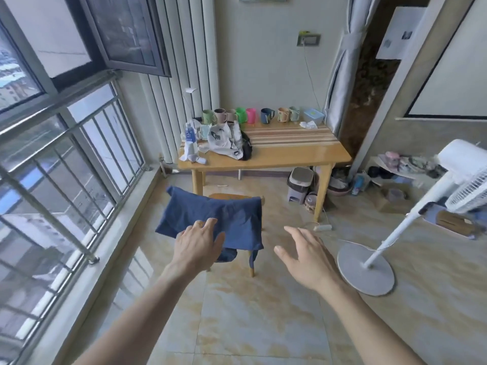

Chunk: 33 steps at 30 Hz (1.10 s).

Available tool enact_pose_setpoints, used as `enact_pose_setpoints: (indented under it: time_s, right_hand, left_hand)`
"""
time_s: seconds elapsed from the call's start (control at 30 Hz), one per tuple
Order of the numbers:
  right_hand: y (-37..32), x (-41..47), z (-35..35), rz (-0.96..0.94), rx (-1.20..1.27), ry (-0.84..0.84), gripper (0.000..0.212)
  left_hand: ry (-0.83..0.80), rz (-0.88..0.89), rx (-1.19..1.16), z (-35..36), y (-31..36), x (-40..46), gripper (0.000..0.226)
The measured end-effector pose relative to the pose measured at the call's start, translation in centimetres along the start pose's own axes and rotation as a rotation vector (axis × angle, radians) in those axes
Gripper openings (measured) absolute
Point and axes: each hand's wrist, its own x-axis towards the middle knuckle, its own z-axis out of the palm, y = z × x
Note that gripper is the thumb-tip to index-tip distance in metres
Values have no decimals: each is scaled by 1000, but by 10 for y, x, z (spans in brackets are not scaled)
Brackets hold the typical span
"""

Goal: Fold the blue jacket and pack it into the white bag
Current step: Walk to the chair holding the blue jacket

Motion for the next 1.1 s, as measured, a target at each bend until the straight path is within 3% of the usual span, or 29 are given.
enact_pose_setpoints:
  time_s: [0.4, 0.63, 0.73, 0.83, 0.87, 0.97, 1.1]
  right_hand:
    - [1, 229, 58, 38, 79, -177, 60]
    - [25, 378, 111, -18, -35, -391, 56]
    - [35, 419, 126, -38, -106, -503, 48]
    - [38, 442, 136, -72, -108, -542, 21]
    - [38, 448, 137, -82, -89, -539, 12]
    - [33, 461, 137, -79, -4, -572, 13]
    - [20, 477, 121, 67, 499, -595, 16]
  left_hand:
    - [-22, 32, 19, 49, 6, 198, 45]
    - [-106, -108, 42, 85, 15, 294, 48]
    - [-153, -160, 59, 88, 19, 326, 50]
    - [-187, -199, 68, 89, 24, 350, 51]
    - [-202, -212, 66, 90, 26, 356, 51]
    - [-239, -230, 65, 88, 30, 370, 52]
    - [-308, -194, 30, 77, 38, 383, 67]
